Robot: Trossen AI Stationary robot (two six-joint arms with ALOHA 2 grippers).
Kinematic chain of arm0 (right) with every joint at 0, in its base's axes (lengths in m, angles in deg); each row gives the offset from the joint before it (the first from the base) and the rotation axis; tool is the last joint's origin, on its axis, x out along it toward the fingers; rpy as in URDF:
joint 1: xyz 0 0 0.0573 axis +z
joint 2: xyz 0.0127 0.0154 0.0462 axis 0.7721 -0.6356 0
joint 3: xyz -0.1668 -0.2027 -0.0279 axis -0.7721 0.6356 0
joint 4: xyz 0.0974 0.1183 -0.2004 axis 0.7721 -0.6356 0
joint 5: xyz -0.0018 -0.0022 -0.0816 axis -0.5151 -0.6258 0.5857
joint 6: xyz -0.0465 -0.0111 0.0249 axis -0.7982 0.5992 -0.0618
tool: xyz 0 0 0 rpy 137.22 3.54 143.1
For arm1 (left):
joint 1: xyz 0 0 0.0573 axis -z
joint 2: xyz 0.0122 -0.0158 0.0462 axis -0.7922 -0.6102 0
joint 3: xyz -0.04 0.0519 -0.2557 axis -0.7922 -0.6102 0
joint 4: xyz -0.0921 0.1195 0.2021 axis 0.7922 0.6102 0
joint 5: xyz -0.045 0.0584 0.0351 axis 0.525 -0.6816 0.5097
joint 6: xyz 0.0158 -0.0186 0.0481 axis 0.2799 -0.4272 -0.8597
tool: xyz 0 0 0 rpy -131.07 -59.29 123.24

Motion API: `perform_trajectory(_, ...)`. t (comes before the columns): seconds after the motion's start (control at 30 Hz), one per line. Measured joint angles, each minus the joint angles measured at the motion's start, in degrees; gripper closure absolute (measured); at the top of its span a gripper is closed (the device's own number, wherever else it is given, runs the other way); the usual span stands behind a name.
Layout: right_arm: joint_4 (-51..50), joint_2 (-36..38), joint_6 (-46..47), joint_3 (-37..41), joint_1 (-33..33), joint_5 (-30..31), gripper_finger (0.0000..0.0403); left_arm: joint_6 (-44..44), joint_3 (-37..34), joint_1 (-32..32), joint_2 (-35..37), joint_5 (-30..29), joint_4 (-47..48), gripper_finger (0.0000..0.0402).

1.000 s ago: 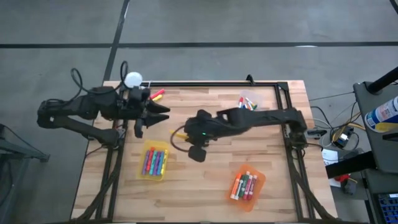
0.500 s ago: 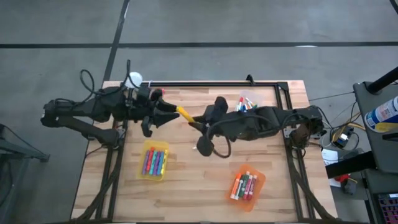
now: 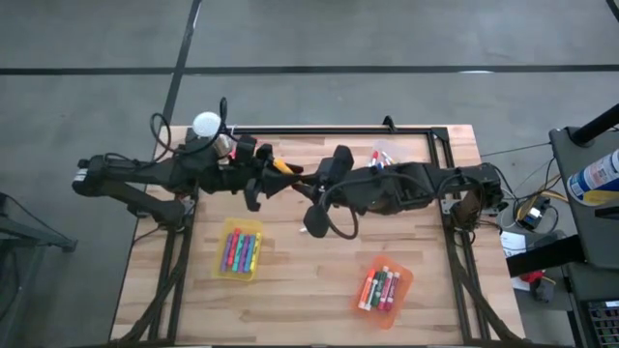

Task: Pick & Place Markers
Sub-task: Put the bottom large yellow highlighter pen into the yellow bin

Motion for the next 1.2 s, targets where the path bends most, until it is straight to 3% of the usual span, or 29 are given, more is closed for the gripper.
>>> perform_trajectory(0.07,0.1,0.0,-0.5,0.0,0.0,0.4,0.0351,0.2,0.0,0.0,-0.1,-0.4,0.0,0.0304)
perform_trajectory(0.17,0.5,-0.3,0.4,0.2,0.1,2.9,0.0308,-0.1,0.0,-0.1,0.1,-1.5,0.5,0.0351)
perform_trajectory(0.37,-6.2,-0.6,1.4,0.6,0.5,3.6,0.0196,0.4,-0.1,-0.1,3.0,-3.3,7.5,0.0352)
perform_trajectory(0.53,-16.2,-0.7,6.5,1.1,2.4,2.0,0.0152,4.8,0.2,0.0,8.1,-3.5,22.6,0.035)
perform_trajectory(0.7,-22.2,-0.7,11.8,4.2,4.6,2.2,0.0142,15.0,0.1,-0.1,10.6,-5.5,47.0,0.0346)
perform_trajectory(0.93,-22.1,-0.7,15.4,9.3,6.6,2.1,0.0144,33.4,0.0,-0.1,9.7,-5.4,76.4,0.0344)
perform_trajectory(1.03,-21.9,-0.7,16.7,10.9,6.9,2.1,0.015,39.8,-1.2,-0.1,8.7,-3.4,80.6,0.0344)
perform_trajectory(1.2,-22.1,-0.7,17.5,12.1,6.9,1.9,0.0159,41.9,-7.4,0.9,6.1,1.1,77.1,0.0343)
